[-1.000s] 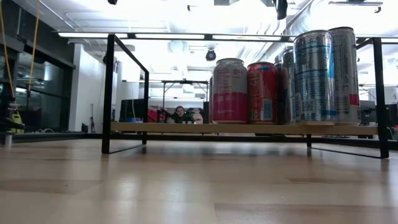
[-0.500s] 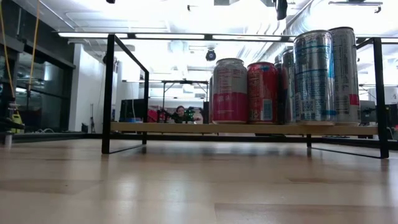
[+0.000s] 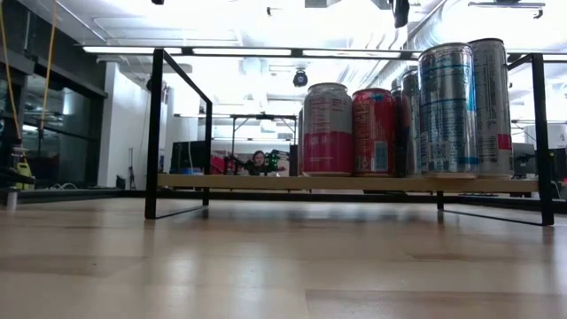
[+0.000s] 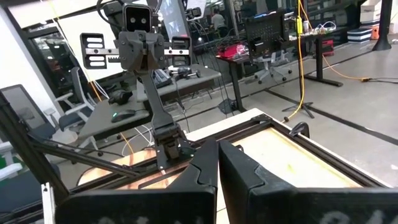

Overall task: Place canned beverage on shelf
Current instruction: Return to Home Position

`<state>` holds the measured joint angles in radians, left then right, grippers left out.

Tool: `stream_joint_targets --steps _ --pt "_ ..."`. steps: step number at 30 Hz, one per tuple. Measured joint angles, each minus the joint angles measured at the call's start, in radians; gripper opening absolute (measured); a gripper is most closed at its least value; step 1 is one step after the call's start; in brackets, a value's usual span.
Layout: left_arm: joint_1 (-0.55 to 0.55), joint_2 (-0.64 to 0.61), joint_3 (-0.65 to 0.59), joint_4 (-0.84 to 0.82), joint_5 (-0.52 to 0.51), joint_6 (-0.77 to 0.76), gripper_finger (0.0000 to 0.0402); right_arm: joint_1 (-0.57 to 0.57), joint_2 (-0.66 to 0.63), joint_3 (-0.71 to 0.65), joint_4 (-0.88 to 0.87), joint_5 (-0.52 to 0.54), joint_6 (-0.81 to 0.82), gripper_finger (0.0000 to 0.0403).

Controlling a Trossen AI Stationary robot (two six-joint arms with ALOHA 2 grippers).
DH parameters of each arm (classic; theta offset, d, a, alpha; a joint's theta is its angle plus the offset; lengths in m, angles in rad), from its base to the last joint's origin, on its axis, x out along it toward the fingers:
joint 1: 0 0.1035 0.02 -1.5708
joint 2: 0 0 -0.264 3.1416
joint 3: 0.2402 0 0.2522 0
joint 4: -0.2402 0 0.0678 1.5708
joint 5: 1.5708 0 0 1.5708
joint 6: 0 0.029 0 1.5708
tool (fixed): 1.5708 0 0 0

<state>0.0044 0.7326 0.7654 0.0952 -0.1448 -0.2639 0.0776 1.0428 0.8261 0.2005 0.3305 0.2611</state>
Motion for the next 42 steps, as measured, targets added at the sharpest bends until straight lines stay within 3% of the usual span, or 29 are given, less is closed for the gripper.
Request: stream_joint_targets --steps 42 --pt "0.000 0.000 0.001 0.008 0.000 0.003 0.0000 0.000 0.000 0.000 -0.001 0.000 -0.109 0.0000"
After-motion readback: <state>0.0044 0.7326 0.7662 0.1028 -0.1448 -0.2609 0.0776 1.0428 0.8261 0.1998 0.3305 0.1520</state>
